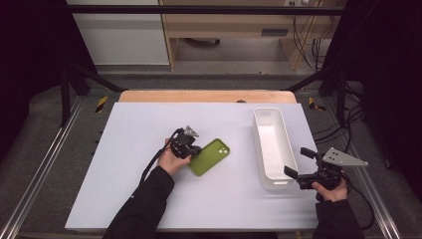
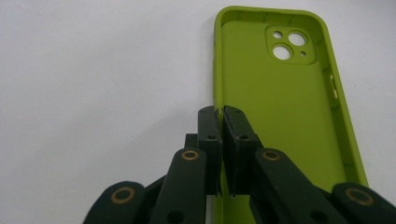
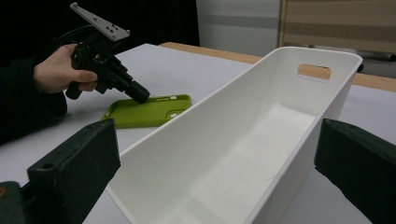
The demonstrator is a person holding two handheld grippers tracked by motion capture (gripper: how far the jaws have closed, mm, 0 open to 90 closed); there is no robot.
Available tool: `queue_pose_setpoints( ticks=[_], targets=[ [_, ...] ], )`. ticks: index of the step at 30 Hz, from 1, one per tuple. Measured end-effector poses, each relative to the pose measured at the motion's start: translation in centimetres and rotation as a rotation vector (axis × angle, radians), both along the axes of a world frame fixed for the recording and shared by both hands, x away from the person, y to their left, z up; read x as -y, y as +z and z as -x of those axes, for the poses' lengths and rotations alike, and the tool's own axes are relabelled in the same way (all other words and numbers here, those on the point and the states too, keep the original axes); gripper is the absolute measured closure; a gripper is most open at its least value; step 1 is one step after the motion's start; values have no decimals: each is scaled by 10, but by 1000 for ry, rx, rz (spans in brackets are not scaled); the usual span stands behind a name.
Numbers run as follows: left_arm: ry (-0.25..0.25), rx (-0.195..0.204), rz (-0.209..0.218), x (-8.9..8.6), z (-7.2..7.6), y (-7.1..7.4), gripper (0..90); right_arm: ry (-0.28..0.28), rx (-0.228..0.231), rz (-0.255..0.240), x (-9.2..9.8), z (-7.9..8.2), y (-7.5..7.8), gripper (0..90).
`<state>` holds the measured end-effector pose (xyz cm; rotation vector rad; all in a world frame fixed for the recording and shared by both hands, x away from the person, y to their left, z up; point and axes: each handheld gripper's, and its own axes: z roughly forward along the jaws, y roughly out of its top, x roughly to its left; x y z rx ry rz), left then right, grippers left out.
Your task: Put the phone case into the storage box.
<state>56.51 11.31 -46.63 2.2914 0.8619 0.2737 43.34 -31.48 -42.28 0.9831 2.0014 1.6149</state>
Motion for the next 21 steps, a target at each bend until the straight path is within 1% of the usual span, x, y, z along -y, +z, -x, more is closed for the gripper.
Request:
queue_pose_setpoints(
  ticks=[4,13,16,19,21],
  targets=[
    [-3,5,-4,0,0,0,863,0,-3,-1,0,0,0,9],
    [-6,2,0,-1,0,0,869,1,0,-1,0,0,0,9],
    [-8,-4,11,-2,0,0,872,1,1,0,0,0,0,9],
    [-13,1,13,-2,0,2,874,4,4,-2,1,0,0,9],
    [-11,1,22,-2,1,2,875,3,3,-3,1,0,0,9]
  ],
)
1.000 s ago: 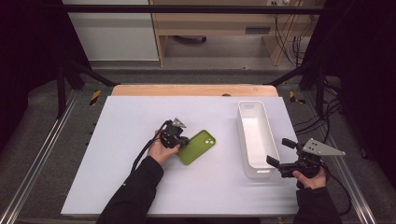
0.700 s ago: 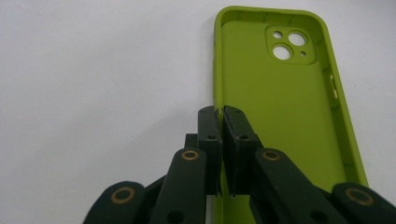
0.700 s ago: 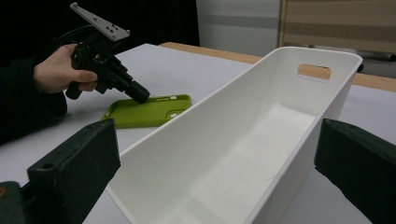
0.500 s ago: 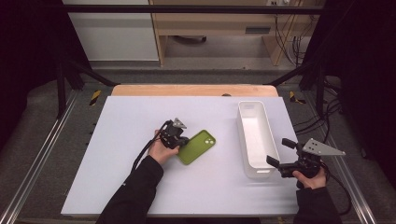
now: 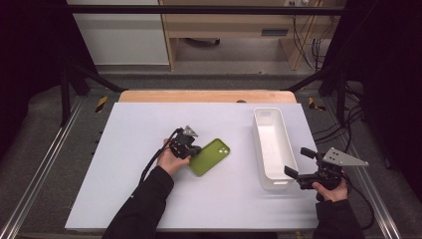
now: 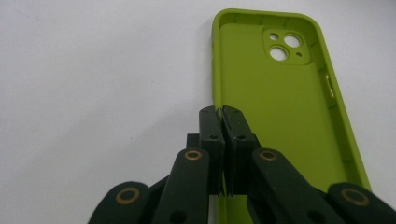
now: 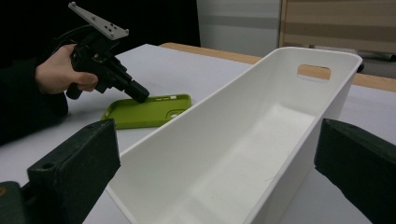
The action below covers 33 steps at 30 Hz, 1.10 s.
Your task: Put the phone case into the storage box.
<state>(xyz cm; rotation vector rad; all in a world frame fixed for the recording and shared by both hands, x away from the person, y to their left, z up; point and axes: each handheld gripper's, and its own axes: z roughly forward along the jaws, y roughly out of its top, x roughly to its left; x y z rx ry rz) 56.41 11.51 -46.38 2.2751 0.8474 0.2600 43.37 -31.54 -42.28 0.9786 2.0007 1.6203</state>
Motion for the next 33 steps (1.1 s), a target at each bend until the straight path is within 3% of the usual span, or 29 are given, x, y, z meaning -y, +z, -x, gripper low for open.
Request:
queue_pose_setpoints(
  ticks=[19,33],
  targets=[
    [-1,44,57,-5,11,21,876,-2,-3,0,0,1,1,9],
    [-44,113,90,-5,32,42,876,0,3,0,0,1,2,8]
  ],
)
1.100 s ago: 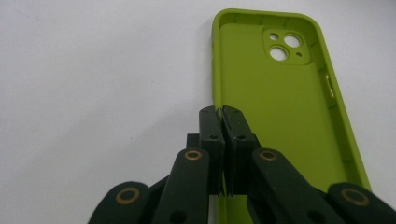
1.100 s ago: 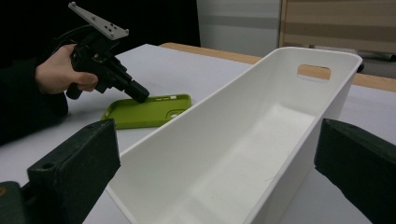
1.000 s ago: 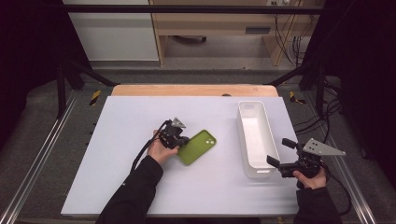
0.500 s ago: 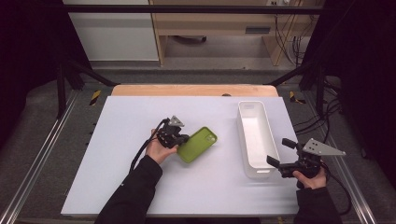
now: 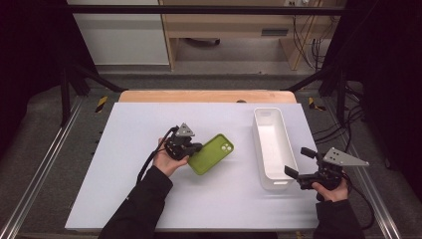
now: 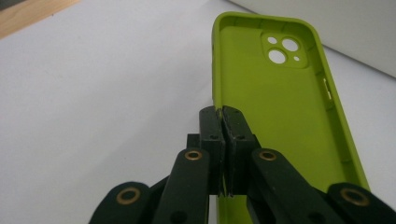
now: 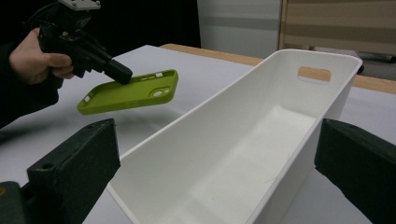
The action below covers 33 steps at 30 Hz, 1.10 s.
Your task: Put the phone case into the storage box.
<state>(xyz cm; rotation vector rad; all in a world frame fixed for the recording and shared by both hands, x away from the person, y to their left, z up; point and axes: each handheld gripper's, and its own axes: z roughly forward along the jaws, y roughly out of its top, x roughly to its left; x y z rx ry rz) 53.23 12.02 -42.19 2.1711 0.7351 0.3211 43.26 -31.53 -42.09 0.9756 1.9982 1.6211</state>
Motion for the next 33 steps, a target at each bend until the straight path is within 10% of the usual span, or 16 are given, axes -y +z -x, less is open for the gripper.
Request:
queue_pose_setpoints(
  ticks=[33],
  targets=[
    [-22,128,6,-19,47,26,876,9,-4,21,-13,4,12,17]
  ],
)
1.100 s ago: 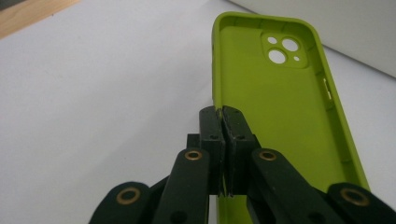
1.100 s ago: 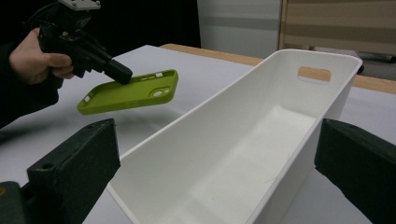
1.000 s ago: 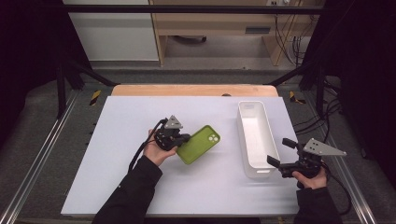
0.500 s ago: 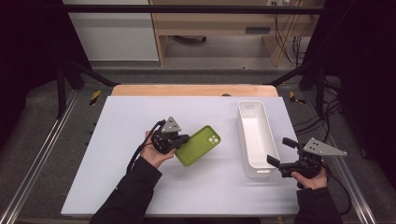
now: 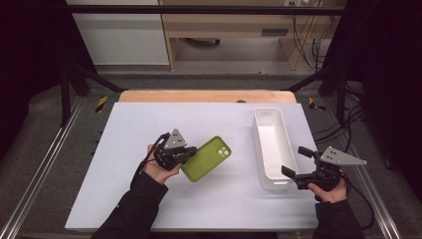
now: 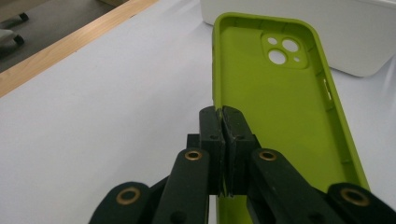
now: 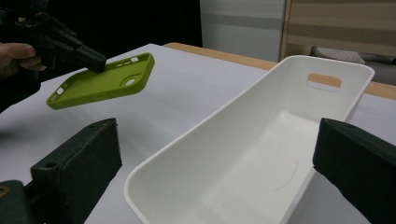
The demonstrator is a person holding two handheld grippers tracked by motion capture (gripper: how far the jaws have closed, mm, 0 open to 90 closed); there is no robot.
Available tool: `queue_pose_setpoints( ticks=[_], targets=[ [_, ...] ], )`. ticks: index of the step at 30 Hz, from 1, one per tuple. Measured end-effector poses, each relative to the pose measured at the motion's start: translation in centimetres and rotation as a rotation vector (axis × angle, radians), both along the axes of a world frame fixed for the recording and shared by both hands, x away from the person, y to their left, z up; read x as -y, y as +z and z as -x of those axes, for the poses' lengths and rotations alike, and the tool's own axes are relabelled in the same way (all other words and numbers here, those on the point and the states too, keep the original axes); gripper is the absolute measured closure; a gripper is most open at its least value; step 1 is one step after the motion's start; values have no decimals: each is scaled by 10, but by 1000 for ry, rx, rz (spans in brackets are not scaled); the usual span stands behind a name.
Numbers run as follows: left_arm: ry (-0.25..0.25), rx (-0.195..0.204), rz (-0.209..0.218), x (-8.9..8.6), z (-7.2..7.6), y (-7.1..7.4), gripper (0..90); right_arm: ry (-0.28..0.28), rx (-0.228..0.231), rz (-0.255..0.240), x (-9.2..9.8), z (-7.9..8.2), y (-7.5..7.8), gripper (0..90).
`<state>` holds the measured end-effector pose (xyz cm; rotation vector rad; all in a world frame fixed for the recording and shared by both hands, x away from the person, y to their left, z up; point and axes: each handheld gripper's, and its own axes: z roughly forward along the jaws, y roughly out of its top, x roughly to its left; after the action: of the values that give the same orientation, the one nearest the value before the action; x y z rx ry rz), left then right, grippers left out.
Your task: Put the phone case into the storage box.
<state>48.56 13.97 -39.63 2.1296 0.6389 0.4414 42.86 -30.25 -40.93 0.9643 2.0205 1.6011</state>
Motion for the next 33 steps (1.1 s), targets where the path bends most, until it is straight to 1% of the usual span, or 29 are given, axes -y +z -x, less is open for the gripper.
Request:
queue_pose_setpoints(
  ticks=[6,8,9,12,19,20,26,33],
  targets=[
    [3,14,2,-6,8,1,876,12,-3,11,-6,1,4,21],
    [7,19,8,-8,10,2,876,15,-6,16,-9,1,5,21],
    [9,23,10,-10,11,2,876,17,-1,19,-10,1,5,22],
    [15,28,18,-13,14,3,876,19,-9,29,-14,2,7,22],
    [21,37,14,-18,20,3,876,28,-18,32,-22,3,13,22],
    [23,38,17,-19,21,3,876,30,-16,39,-23,3,13,22],
    [19,40,17,-19,23,3,876,47,-19,46,-33,4,16,22],
    [8,44,16,-15,25,3,876,60,-44,60,-45,2,17,20]
  ],
)
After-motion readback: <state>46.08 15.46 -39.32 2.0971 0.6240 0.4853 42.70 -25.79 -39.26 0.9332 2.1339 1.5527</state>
